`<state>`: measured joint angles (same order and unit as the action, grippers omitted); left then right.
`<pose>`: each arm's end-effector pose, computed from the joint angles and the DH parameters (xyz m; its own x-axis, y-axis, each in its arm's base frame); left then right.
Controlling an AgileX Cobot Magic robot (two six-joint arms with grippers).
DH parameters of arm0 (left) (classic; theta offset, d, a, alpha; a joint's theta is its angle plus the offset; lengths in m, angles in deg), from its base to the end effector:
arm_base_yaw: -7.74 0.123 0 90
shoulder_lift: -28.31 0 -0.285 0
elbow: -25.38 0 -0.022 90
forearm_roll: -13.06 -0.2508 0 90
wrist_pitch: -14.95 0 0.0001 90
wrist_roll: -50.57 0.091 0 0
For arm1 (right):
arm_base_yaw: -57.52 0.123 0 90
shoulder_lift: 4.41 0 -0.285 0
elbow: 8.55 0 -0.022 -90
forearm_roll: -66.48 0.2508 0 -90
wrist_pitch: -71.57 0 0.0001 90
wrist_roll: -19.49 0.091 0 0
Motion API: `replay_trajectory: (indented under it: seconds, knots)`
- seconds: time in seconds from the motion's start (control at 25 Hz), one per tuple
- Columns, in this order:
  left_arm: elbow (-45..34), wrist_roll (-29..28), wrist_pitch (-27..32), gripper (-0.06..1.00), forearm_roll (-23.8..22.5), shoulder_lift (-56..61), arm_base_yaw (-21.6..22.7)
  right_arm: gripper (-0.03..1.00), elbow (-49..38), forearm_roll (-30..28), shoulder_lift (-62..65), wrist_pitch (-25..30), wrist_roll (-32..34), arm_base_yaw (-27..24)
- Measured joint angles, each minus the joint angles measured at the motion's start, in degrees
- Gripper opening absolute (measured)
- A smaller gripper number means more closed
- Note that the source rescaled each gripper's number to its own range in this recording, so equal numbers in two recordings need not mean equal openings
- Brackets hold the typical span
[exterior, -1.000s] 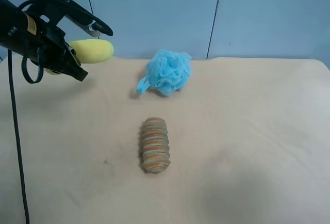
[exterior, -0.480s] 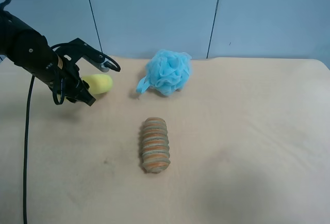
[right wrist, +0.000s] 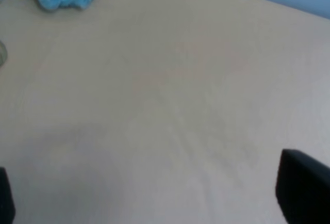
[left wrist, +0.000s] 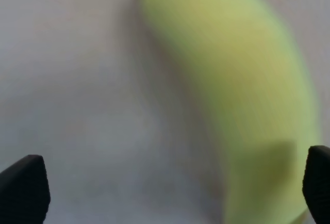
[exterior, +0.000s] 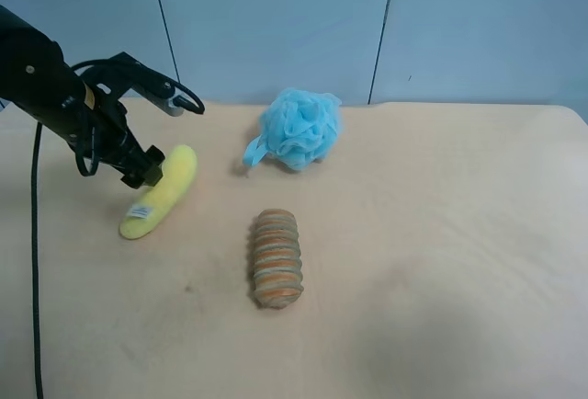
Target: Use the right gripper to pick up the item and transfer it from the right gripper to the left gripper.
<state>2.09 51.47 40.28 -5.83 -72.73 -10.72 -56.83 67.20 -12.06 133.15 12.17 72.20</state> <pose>0.3086 -0.0897 0.2026 -0.6924 0.5553 -0.4607 0.4837 0.8310 0.2746 -0.0064 -0.0006 0.2775 -0.4116 -0.2334 -0.8810 -0.3152 0.9434 -0.1027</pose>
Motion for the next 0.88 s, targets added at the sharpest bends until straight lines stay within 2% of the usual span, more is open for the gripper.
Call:
replay_trajectory:
  seconds: [0.24, 0.36, 0.52, 0.64, 0.88]
  knots:
    - [0.0, 0.1, 11.9, 0.99, 3.5, 10.2, 0.0, 1.0, 0.0, 0.0, 0.0, 0.0, 0.0, 0.0]
    - [0.0, 0.1, 18.1, 0.99, 8.0, 16.1, 0.0, 1.0, 0.0, 0.0, 0.0, 0.0, 0.0, 0.0]
    - [0.0, 0.1, 24.0, 0.99, 14.7, 24.5, 0.0, 1.0, 0.0, 0.0, 0.0, 0.0, 0.0, 0.0]
    - [0.0, 0.0, 27.8, 0.99, 18.1, 31.2, 0.0, 1.0, 0.0, 0.0, 0.0, 0.0, 0.0, 0.0]
    - [-4.2, 0.0, 34.7, 0.99, 19.3, 48.1, 0.0, 1.0, 0.0, 0.0, 0.0, 0.0, 0.0, 0.0]
